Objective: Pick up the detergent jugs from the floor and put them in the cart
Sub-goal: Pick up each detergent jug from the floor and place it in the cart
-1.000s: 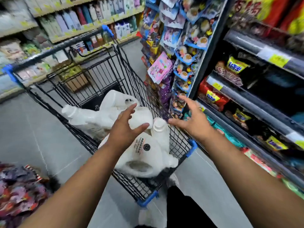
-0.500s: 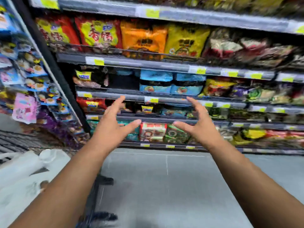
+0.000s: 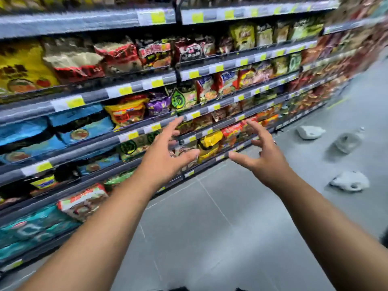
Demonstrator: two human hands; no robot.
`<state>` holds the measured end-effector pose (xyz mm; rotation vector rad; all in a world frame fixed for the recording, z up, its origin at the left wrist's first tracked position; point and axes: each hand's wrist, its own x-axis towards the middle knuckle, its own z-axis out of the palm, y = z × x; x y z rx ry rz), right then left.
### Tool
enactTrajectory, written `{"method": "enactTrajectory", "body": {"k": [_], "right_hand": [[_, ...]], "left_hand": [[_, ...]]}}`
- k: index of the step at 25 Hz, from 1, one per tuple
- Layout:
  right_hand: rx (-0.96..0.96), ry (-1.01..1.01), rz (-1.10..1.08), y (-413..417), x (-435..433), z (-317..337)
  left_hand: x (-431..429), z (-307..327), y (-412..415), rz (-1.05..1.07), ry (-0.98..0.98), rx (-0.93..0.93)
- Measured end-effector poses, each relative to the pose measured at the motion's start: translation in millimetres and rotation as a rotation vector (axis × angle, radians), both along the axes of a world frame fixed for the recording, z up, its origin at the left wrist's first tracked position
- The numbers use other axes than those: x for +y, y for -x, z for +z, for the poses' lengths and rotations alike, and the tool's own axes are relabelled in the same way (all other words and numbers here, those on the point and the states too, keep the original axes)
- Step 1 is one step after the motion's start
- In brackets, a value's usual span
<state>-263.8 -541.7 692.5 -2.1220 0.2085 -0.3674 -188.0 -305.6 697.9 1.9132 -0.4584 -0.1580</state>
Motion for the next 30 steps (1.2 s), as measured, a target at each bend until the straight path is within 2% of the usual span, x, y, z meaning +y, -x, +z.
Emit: {"method": "enactTrajectory", "body": {"k": [7, 12, 17, 24, 30], "right_hand": [[-0.012, -0.05, -0.324, 19.7, -155.1, -14.0], [0.008, -0.053, -0.616, 5.5, -255.8, -13.7], [-0.005, -0.086, -0.873, -17.6, -340.9, -20.3], [0.0, -0.123, -1.056, -32.1, -467.3, -50.2], [0.001, -0.178, -1.074, -35.8, -624.0, -74.4]], "left_hand": [[-212.6, -5.0, -66.4, -0.354, -0.027, 0.0], [-359.1, -14.9, -125.3, -0.623, 0.016, 0.037], [-492.8, -15.2, -172.8, -0.851, -0.028, 0.071], [-656.5, -25.6, -197.9, -1.013, -0.039, 0.082], [-808.5, -44.1, -198.2, -1.028, -0.106, 0.075]]}}
